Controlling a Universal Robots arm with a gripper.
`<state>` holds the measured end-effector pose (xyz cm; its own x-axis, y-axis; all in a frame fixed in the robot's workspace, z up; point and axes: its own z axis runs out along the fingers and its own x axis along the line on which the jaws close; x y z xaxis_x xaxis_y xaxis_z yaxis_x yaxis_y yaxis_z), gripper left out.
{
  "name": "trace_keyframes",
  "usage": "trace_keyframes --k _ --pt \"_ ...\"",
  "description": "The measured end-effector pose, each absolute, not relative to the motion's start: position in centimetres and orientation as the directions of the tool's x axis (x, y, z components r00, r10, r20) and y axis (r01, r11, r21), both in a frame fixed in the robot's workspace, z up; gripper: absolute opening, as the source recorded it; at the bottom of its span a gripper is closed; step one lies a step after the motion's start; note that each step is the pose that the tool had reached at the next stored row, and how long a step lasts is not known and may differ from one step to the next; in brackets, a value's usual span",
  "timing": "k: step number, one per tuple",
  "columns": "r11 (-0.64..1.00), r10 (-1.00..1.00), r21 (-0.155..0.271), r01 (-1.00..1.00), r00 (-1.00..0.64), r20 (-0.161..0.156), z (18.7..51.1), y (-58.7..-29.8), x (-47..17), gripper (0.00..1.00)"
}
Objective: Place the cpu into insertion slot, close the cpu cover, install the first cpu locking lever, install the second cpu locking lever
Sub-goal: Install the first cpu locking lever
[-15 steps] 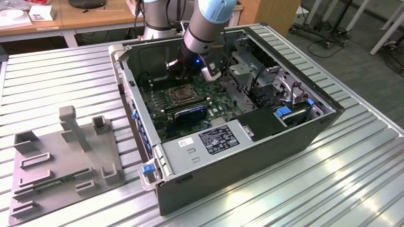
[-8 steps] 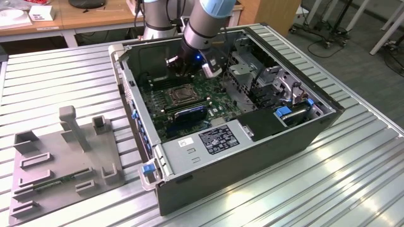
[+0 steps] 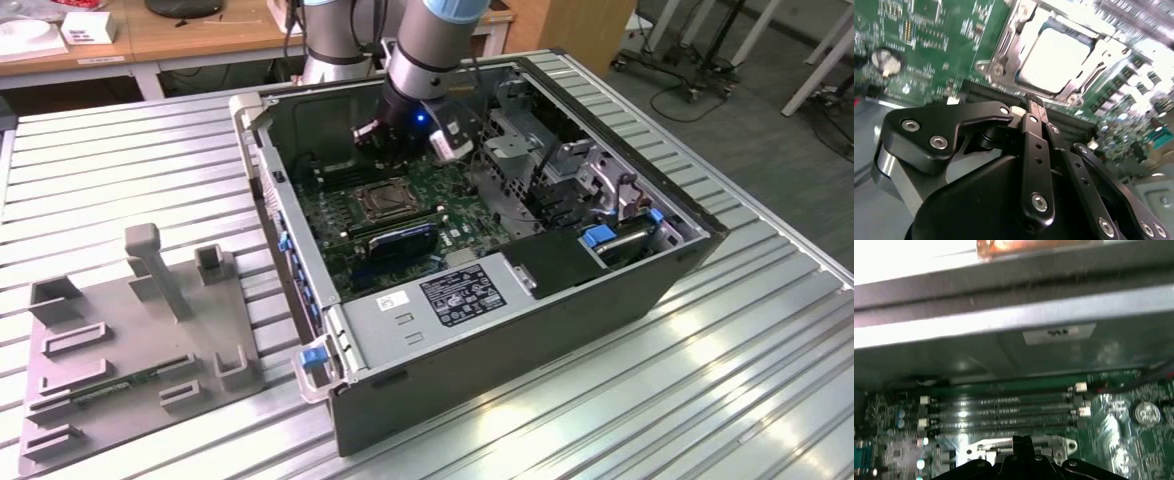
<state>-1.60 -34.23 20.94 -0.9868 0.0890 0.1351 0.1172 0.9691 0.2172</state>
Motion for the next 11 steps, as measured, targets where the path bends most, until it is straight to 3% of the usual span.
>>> trace_keyframes --k 7,11 --pt "0.973 0.092 0.200 0.116 -0.987 0.129 20.99 -34.23 -1.70 0.11" --pt "0.974 0.092 0.203 0.102 -0.994 0.060 20.99 -34.23 -1.90 0.11"
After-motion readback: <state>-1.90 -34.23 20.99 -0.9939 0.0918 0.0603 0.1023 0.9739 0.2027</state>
